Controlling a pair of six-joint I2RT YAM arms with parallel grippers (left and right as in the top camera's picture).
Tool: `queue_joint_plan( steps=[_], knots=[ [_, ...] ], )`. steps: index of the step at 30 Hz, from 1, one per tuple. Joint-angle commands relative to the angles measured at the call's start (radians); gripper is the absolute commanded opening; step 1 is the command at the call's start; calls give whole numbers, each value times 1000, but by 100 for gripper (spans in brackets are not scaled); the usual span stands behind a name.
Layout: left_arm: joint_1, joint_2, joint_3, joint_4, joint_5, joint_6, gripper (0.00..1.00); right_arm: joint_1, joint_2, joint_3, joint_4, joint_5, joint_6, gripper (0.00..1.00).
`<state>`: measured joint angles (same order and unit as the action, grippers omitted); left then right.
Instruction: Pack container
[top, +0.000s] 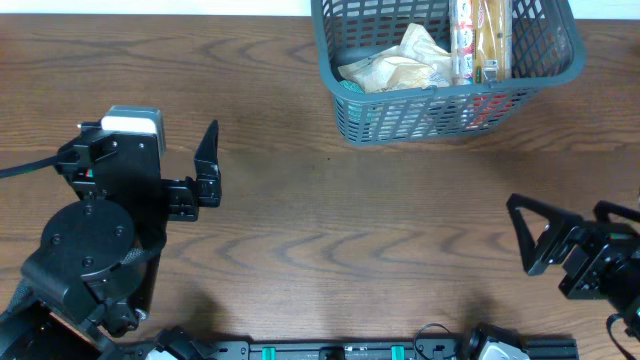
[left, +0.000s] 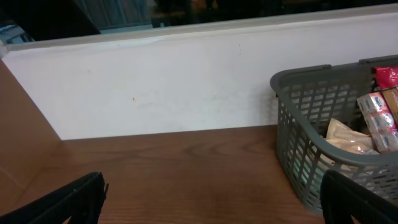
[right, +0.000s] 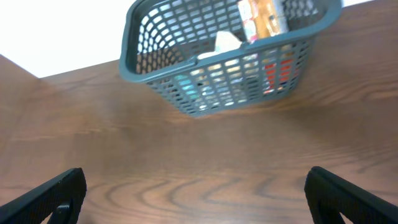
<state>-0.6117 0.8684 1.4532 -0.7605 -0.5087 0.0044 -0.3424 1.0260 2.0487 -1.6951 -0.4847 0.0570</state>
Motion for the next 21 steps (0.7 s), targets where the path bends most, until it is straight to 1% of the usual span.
queue_joint_plan(
  steps=[1, 4, 7, 11, 21],
  knots=[
    [1, 0, 6, -3, -16, 7, 99, 10, -32, -57, -3, -50, 34, 99],
    [1, 0, 6, -3, -16, 6, 99, 10, -72, -126, -3, -35, 71, 99],
    [1, 0, 6, -3, -16, 6, 99, 10, -110, -197, -3, 55, 112, 99],
    [1, 0, 6, -3, -16, 6, 99, 10, -140, -248, -3, 62, 114, 99],
    [1, 0, 6, -3, -16, 6, 99, 10, -145, -253, -3, 63, 114, 99]
  ],
)
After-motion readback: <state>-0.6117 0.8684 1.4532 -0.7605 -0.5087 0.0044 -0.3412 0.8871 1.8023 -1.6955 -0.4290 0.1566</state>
